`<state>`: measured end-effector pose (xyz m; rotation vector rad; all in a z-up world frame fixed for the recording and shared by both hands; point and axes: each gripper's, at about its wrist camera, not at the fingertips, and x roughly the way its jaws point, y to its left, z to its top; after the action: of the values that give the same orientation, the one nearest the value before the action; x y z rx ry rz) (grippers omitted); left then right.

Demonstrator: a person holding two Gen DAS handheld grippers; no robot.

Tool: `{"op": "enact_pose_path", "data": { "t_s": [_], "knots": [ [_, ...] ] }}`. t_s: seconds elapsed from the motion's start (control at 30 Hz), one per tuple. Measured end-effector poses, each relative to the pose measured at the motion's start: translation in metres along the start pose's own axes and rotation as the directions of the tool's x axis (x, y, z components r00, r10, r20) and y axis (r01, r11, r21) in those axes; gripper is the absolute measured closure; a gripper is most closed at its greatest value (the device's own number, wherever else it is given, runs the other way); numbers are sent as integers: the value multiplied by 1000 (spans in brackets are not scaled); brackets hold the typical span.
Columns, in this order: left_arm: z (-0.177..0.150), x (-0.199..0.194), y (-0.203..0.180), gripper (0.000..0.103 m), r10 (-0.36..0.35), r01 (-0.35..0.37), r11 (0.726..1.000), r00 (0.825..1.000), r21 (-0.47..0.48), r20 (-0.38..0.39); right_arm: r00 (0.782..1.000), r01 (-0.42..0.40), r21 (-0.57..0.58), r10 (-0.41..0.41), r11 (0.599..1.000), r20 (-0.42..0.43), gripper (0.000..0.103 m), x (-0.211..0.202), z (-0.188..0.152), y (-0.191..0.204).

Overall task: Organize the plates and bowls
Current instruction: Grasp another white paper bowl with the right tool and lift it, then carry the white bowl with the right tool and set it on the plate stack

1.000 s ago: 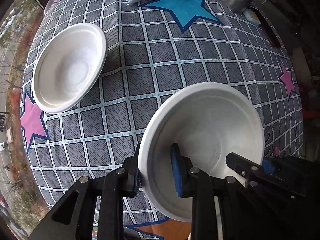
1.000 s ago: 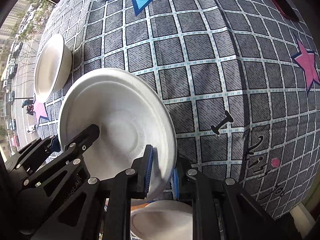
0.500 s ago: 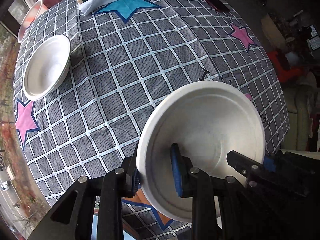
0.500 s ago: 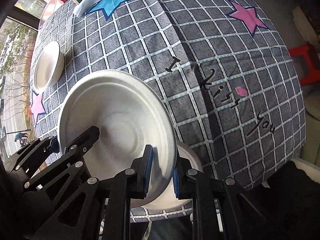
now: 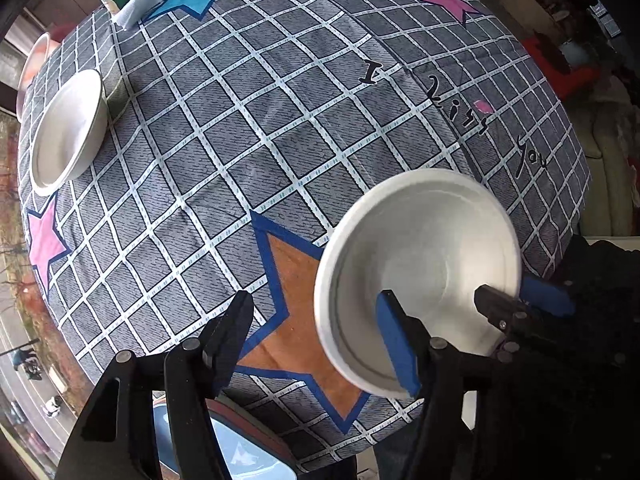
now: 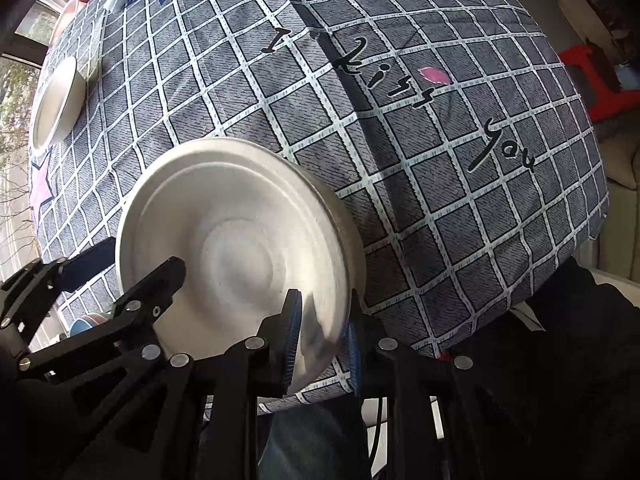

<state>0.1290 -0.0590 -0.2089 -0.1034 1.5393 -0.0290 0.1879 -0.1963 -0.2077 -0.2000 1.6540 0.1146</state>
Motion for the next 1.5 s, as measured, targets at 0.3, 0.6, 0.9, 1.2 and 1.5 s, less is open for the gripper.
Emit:
{"op": "enact_pose_path", "data": {
  "t_s": [0.3, 0.6, 0.9, 1.2, 1.5],
  "knots": [
    [-16, -47, 34, 22, -95, 98, 995, 994, -37, 59, 984, -84, 146, 58, 986, 170, 1, -57, -41, -41],
    [-26, -65, 24, 22, -119, 120, 993, 990, -1, 79, 971, -22, 119, -8, 993, 240, 1, -72, -56, -11],
    [-38, -61, 30, 22, -100, 101, 995, 993, -16, 70, 981, -33, 117, 10, 993, 194, 0, -67, -71, -6],
    [-41, -55, 33, 22, -97, 100, 994, 994, -48, 54, 986, -52, 126, 31, 991, 164, 0, -61, -78, -9],
    [-39, -54, 30, 22, -97, 100, 994, 994, -51, 55, 987, -42, 130, 21, 991, 162, 0, -62, -77, -13]
  ]
}}
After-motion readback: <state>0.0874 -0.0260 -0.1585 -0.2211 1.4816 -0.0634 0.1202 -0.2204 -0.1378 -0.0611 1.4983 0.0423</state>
